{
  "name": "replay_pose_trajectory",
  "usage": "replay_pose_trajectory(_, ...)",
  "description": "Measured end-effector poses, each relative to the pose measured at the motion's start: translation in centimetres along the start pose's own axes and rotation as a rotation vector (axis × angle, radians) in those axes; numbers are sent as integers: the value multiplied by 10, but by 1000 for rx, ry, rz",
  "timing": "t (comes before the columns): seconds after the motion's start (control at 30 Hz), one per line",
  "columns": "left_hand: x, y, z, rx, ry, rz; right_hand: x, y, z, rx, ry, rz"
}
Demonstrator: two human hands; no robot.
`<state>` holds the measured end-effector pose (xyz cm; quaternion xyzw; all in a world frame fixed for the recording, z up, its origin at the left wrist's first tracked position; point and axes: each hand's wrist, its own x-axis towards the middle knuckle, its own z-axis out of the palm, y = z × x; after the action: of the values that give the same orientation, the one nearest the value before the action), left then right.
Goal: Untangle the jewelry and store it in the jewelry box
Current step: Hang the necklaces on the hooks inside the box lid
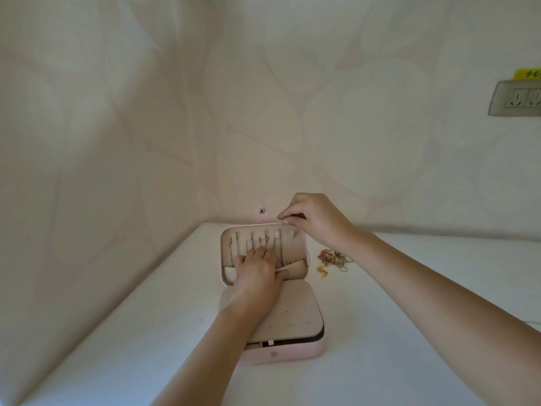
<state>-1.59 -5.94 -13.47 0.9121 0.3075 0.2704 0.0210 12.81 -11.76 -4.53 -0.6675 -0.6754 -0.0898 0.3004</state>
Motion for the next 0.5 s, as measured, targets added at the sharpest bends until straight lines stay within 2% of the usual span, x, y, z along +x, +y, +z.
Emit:
replay_pose_trajectory(0.13, 0, 0, 0, -22, 0, -4, 7, -3, -8, 18, 24, -15)
replay_pose_trajectory(0.5, 1, -1, 0, -28, -13, -21, 14, 0, -13, -142, -29, -191)
